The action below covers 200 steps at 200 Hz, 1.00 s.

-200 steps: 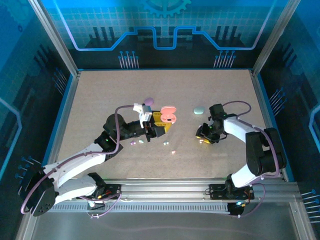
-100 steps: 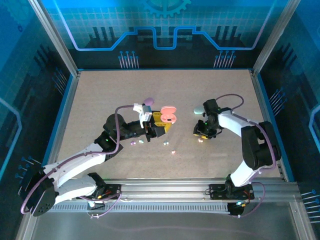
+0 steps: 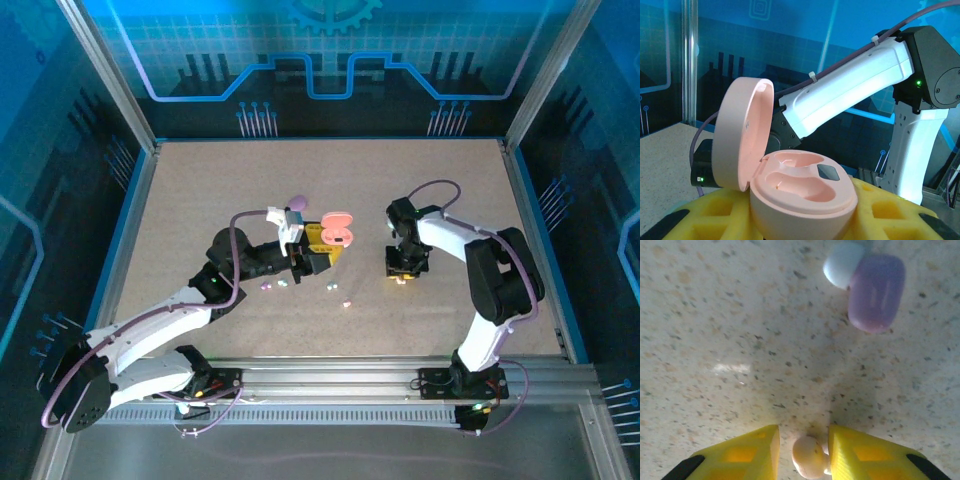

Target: Insert wireless bluetooth earbuds into charging case

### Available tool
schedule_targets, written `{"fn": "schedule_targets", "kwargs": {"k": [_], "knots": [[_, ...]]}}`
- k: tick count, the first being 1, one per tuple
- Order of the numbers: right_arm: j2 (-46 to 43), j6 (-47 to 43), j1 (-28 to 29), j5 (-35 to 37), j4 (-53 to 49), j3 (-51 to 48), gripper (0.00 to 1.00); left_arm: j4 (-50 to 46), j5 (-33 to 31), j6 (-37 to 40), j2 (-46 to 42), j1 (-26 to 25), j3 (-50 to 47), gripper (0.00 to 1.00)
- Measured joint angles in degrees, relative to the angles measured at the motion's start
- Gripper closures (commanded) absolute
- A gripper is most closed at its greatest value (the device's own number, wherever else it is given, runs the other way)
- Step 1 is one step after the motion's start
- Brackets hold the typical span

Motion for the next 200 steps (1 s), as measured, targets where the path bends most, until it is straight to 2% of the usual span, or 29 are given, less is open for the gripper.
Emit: {"fn": "schedule_targets", "kwargs": {"k": [79, 136, 200], "knots": [[1.4, -2.8, 1.0, 1.6, -2.6, 2.3, 0.69, -0.1, -0.4, 0.0, 0.0, 0.0, 0.0, 0.68], [3.0, -4.0, 1.1, 2.1, -3.3, 3.0, 0.75, -0.6, -0.4, 0.0, 0.0, 0.0, 0.0, 0.68], [3.5, -4.5, 1.2, 2.1, -3.9, 3.7, 0.76, -0.6, -0.4, 0.0, 0.0, 0.0, 0.0, 0.68]]}}
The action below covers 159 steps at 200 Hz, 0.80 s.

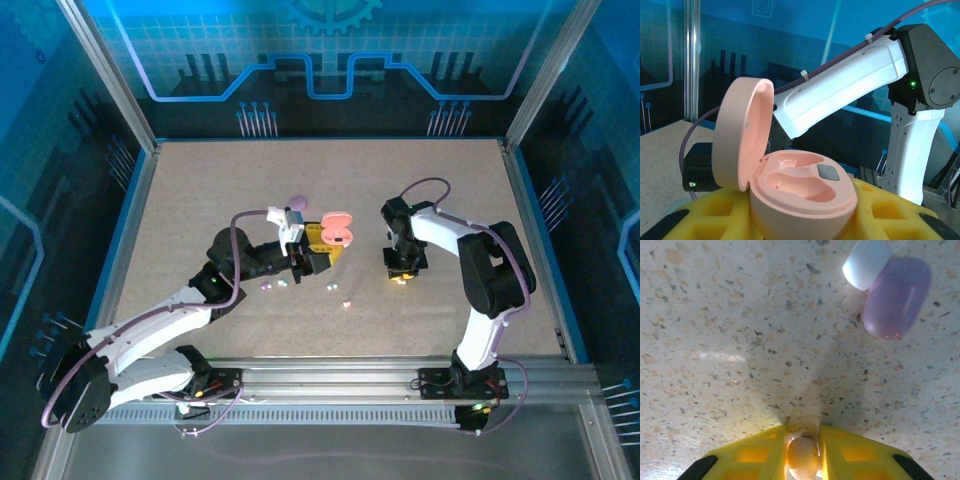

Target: Insert wireless bluetooth earbuds into charging case

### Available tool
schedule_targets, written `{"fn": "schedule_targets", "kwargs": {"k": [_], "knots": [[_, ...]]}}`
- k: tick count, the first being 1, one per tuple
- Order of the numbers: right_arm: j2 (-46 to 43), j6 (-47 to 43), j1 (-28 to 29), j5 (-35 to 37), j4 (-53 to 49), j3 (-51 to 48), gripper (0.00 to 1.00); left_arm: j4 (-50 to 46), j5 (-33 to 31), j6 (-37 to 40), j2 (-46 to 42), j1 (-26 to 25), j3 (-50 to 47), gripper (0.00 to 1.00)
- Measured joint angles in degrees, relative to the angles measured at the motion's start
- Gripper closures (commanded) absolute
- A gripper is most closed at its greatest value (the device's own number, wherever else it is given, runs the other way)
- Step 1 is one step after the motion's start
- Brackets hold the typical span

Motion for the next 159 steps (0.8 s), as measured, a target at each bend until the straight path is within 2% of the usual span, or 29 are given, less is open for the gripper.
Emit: {"fn": "schedule_targets", "kwargs": {"k": [79, 98, 159], "knots": [[0.2, 0.0, 0.0, 0.0, -0.2, 0.1, 0.76, 0.0, 0.0, 0.0, 0.0, 0.0, 0.0, 0.68], [0.2, 0.1, 0.0, 0.0, -0.3, 0.1, 0.79, 0.0, -0.1, 0.0, 0.0, 0.0, 0.0, 0.68], [0.1, 0.2, 0.2, 0.0, -0.5, 0.2, 0.75, 0.0, -0.4, 0.0, 0.0, 0.0, 0.0, 0.68]]}}
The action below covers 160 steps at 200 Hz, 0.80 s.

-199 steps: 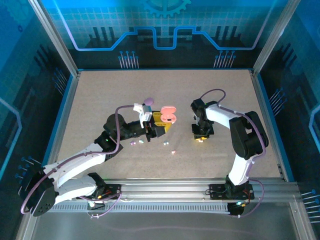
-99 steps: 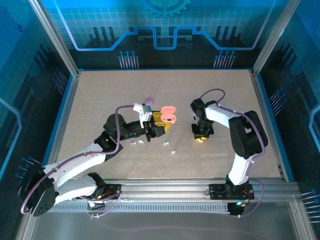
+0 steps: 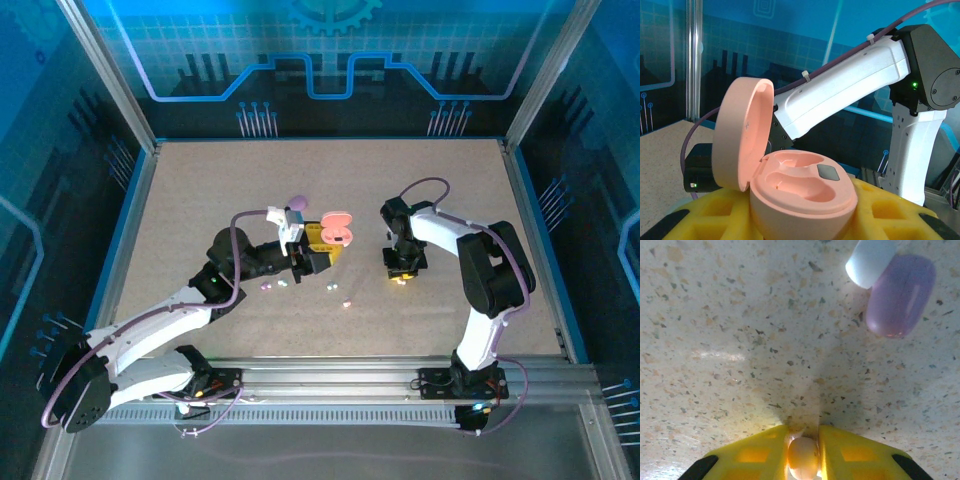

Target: Insert wireless bluetooth earbuds into charging case

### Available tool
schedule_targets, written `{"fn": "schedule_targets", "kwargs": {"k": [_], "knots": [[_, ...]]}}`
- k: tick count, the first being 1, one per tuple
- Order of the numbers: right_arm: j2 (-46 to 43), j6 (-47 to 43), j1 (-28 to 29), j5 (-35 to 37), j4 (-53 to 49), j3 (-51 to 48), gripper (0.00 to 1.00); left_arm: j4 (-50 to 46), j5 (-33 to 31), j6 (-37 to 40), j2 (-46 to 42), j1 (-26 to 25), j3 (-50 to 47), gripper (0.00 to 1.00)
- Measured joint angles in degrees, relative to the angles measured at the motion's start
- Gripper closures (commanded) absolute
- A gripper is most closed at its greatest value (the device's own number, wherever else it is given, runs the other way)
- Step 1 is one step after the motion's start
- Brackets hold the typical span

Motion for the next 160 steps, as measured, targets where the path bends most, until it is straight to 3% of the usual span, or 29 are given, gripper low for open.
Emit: {"fn": "schedule_targets", "kwargs": {"k": [160], "knots": [[-1.2, 0.0, 0.0, -0.3, -1.5, -0.1, 0.8, 0.0, -0.2, 0.0, 0.0, 0.0, 0.0, 0.68]]}}
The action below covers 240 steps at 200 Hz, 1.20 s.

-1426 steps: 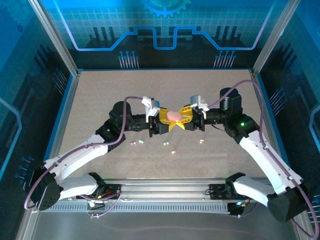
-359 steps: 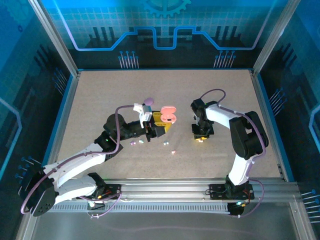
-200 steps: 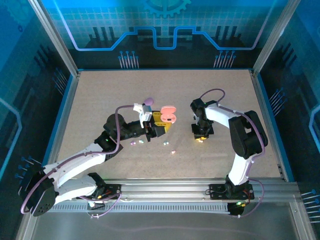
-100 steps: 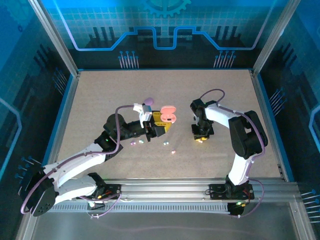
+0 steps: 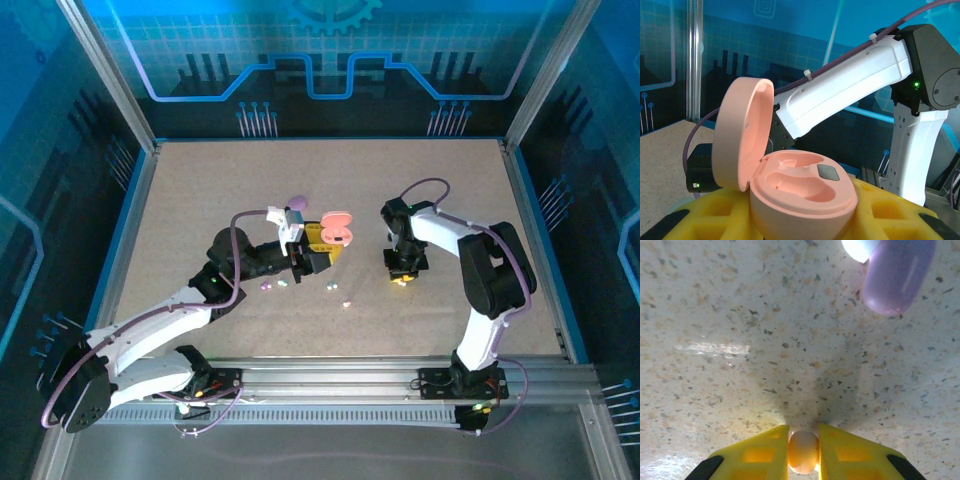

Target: Insert wireless bluetooth earbuds into charging case

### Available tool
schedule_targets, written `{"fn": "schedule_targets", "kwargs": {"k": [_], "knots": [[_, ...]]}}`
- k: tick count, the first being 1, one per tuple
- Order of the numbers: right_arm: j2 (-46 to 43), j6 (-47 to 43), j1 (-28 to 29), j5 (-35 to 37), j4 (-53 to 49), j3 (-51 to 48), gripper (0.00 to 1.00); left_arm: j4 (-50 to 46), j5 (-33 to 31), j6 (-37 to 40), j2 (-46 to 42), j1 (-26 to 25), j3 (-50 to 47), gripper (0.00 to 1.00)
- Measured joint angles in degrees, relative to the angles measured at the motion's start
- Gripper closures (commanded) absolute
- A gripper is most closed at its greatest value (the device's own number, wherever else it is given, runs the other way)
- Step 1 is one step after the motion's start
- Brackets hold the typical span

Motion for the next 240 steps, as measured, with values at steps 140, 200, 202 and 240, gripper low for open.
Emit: {"fn": "schedule_targets", "kwargs": {"k": [140, 200, 202, 240], "knots": [[-28.6, 13.3, -4.6, -59.0, 20.3, -1.7, 0.78, -3.0, -4.5, 2.4, -0.8, 4.0, -1.7, 0.68], [-29.6, 21.9, -4.6, -69.7, 27.1, -1.6, 0.78, -3.1, -4.5, 3.1, -0.8, 4.0, -2.3, 0.68], [-29.7, 22.2, -4.6, -69.8, 27.3, -1.6, 0.78, -3.1, -4.5, 3.1, -0.8, 4.0, -2.3, 0.68], [-31.4, 27.7, -4.6, -70.3, 30.9, -1.6, 0.77, -1.8, -4.5, 3.3, -0.7, 4.0, -2.9, 0.68]]}}
